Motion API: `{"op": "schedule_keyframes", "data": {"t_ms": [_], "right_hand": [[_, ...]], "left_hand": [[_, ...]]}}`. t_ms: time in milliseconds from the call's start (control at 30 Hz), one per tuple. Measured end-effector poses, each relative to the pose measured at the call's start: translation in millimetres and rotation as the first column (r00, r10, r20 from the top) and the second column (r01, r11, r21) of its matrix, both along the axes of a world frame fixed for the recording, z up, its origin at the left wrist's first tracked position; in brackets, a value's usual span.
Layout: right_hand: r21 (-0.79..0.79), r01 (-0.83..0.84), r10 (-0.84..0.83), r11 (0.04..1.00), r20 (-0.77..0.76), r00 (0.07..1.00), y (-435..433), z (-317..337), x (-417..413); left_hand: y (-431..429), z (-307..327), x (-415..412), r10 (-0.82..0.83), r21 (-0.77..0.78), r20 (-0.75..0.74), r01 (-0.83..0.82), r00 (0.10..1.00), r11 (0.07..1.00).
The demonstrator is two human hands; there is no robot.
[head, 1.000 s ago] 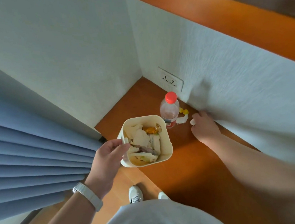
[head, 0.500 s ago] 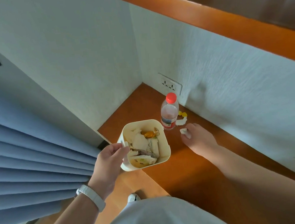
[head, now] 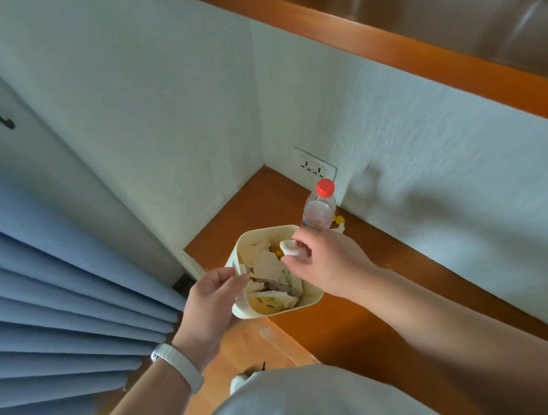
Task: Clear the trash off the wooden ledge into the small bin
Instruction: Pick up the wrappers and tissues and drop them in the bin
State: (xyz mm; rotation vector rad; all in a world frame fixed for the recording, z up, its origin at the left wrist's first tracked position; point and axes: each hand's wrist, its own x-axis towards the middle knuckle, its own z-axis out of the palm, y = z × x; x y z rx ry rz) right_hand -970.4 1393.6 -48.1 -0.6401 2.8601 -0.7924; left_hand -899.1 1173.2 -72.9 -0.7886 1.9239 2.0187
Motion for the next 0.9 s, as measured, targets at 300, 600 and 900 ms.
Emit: {"op": "schedule_keyframes", "data": {"t_ms": [300,600,900], "right_hand": [[0.061,-0.02,0.02,0.998,-0.01,1.0,-5.8,-5.1,1.8],[-0.071,0.308,-0.312,0.949,-0.063,0.948,46.4,-19.4,-38.9],[-0.16,0.42,-0.39,0.893,0.19,0.901,51.7,-57.3,-78.6]], "left_hand": [[-7.4,-5.4,-2.9,0.008,0.016,-0.029,-0.008,1.0,1.0],[-2.2,-6.7,-13.4,0.067,0.015,0.006,-0.067,0.998,0.998],[9.9,-12.8,-27.8,0.091,-0.06,0.039,-0.088,0.995,0.994]]}}
